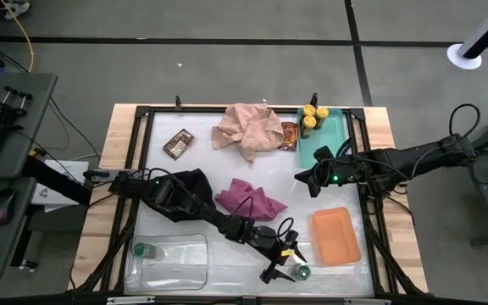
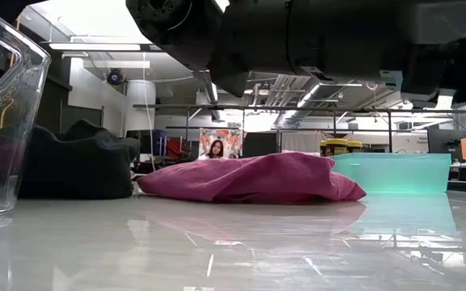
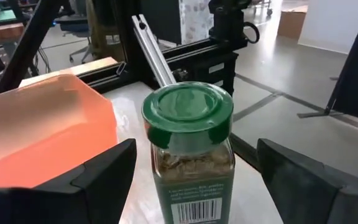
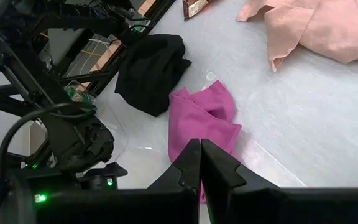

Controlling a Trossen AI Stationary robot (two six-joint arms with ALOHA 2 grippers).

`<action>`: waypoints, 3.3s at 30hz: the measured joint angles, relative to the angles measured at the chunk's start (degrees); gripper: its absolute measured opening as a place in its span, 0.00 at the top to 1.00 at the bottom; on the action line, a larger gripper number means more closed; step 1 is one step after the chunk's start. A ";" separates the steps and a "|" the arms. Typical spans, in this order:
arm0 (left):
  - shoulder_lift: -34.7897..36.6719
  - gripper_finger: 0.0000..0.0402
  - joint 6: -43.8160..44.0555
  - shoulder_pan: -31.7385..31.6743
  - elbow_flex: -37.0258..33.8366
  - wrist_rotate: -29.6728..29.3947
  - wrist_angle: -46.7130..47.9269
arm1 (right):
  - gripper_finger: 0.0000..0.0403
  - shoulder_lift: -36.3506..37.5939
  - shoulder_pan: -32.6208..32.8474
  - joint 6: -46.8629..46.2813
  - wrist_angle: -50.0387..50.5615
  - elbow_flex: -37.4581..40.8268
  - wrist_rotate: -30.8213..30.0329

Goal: Sort spices by type
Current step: Put the green seasoning bottle into the transparent bin

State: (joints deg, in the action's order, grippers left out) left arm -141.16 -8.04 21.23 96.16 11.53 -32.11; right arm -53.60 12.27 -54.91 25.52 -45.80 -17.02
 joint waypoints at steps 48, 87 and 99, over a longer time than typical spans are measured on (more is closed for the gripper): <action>8.96 1.00 6.59 -6.39 -4.85 -4.26 22.37 | 1.00 -7.70 36.41 -34.78 -1.46 0.00 15.64; 13.05 0.74 10.70 6.29 -5.53 -13.20 25.43 | 1.00 -43.45 33.10 -24.86 5.52 -18.23 13.99; 13.03 0.28 20.13 7.06 -5.53 -18.95 28.31 | 1.00 -43.45 29.92 -19.64 2.72 -18.23 13.52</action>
State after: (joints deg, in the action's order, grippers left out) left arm -128.14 12.09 28.29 90.63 -7.42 -3.79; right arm -97.06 42.20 -74.54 28.24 -64.03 -3.50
